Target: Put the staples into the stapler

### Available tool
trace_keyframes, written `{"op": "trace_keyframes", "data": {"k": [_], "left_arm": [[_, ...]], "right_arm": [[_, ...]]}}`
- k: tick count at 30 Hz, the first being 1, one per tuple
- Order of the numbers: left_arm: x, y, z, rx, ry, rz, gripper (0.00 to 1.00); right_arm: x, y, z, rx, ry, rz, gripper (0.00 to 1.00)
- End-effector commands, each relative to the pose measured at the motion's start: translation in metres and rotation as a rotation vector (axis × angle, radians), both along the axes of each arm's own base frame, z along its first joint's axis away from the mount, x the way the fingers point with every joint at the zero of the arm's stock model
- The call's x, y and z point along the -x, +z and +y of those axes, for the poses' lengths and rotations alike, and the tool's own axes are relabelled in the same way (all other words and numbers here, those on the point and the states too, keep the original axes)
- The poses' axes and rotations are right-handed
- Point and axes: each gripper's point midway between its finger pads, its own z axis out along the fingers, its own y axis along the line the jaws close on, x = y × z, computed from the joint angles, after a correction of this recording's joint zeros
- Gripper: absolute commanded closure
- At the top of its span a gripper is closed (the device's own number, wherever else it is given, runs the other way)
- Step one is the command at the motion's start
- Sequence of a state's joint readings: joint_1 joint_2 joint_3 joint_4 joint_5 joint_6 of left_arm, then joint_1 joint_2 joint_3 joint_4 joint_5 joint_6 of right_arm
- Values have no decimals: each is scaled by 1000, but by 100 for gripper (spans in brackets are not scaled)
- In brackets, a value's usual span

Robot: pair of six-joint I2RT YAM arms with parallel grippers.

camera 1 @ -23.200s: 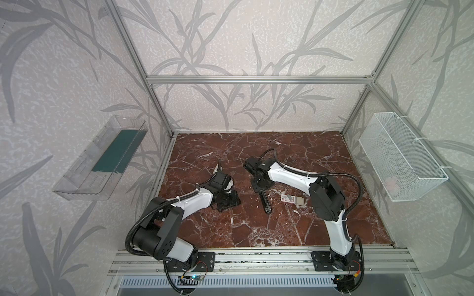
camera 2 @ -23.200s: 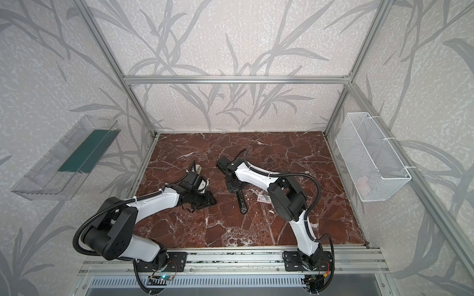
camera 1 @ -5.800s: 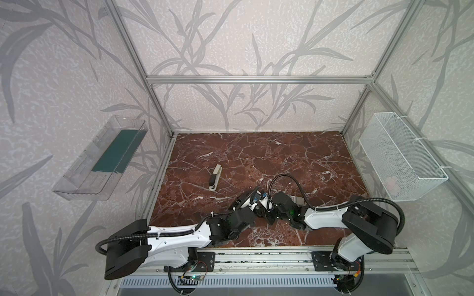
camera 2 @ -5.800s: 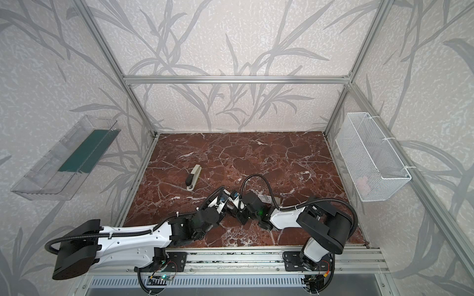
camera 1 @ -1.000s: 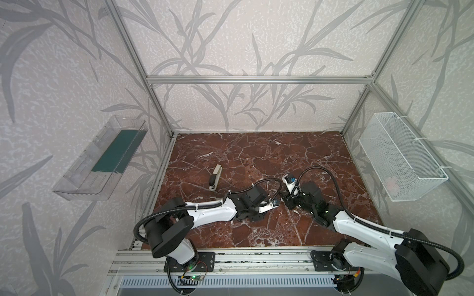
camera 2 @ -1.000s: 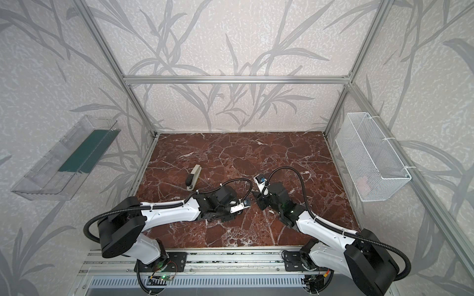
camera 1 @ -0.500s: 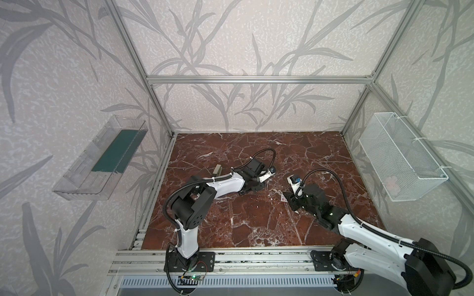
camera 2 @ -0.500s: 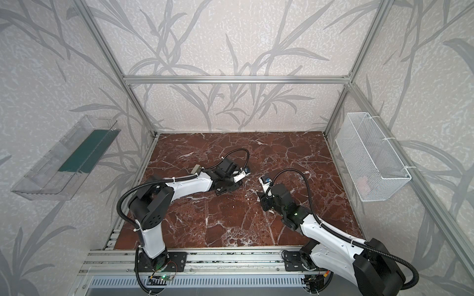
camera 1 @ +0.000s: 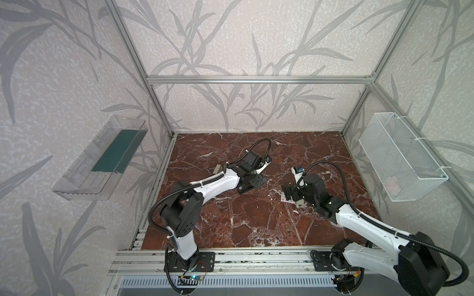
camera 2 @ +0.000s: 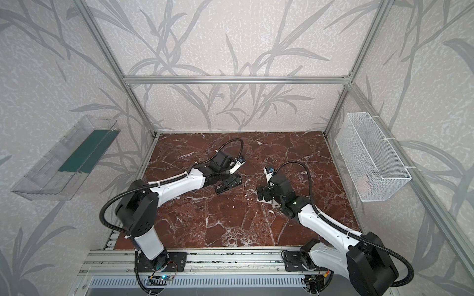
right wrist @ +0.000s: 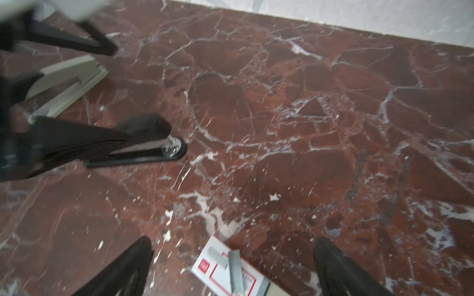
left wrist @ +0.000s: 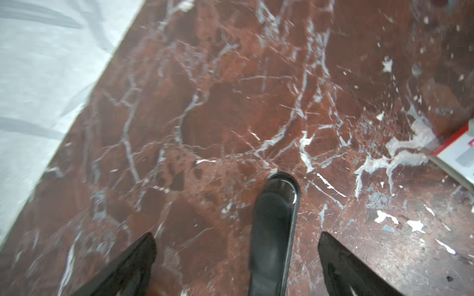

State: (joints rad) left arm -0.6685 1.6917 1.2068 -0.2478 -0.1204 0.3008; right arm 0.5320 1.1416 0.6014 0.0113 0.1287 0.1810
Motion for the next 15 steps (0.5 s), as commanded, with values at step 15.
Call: {"op": "trace_keyframes", "data": {"k": [15], "left_arm": [[13, 36, 291, 319, 1004, -315, 1]], "right_arm": [[-37, 10, -166, 524, -666, -96, 1]]}}
